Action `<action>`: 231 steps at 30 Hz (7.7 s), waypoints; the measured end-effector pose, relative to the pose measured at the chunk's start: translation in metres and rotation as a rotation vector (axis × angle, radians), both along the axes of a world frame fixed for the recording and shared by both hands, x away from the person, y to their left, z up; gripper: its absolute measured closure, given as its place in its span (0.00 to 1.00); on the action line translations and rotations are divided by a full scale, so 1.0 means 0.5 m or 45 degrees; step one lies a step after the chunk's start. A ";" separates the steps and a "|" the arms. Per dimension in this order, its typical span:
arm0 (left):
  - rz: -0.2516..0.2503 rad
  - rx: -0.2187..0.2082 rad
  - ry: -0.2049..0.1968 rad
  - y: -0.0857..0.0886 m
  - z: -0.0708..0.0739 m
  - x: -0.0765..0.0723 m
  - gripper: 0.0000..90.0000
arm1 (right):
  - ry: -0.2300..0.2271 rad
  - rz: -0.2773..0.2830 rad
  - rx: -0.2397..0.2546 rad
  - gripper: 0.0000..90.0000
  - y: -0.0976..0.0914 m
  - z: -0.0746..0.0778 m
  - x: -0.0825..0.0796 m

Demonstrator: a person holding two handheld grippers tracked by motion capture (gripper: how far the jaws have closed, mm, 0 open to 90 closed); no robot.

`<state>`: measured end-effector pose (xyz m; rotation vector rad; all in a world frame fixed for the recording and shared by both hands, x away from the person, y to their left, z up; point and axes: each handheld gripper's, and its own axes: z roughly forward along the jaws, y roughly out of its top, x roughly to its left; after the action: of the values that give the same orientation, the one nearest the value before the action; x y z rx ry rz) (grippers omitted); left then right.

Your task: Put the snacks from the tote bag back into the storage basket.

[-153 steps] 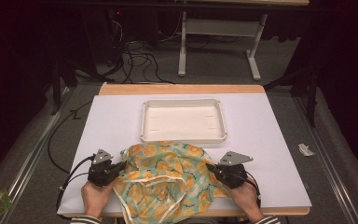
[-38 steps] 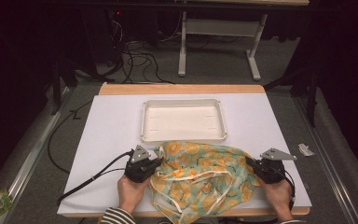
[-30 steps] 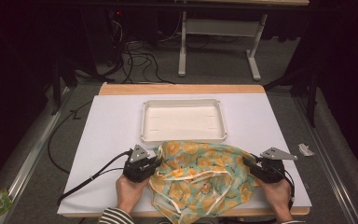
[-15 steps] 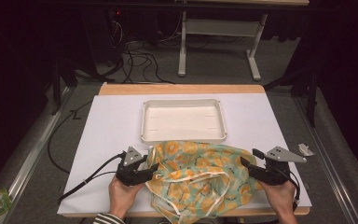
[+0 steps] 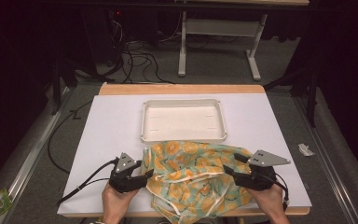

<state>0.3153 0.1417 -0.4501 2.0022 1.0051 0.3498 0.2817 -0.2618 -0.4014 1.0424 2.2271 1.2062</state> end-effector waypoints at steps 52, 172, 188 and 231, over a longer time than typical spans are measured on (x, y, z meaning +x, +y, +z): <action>-0.049 -0.182 -0.124 0.053 0.072 -0.064 1.00 | 0.153 0.445 -0.267 1.00 0.140 -0.083 0.022; -0.075 -0.167 -0.204 0.064 0.132 -0.033 0.99 | -0.070 0.193 -0.088 1.00 0.059 -0.019 0.015; -0.046 -0.160 -0.222 0.061 0.128 -0.003 0.98 | -0.063 0.010 -0.013 1.00 0.023 0.021 0.074; 0.023 0.043 0.034 -0.016 0.025 0.099 1.00 | 0.247 -0.153 -0.128 1.00 0.013 -0.082 0.170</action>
<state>0.3648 0.1339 -0.4375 2.0340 1.0405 0.3525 0.3665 -0.2555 -0.4426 1.2802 2.3045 0.9687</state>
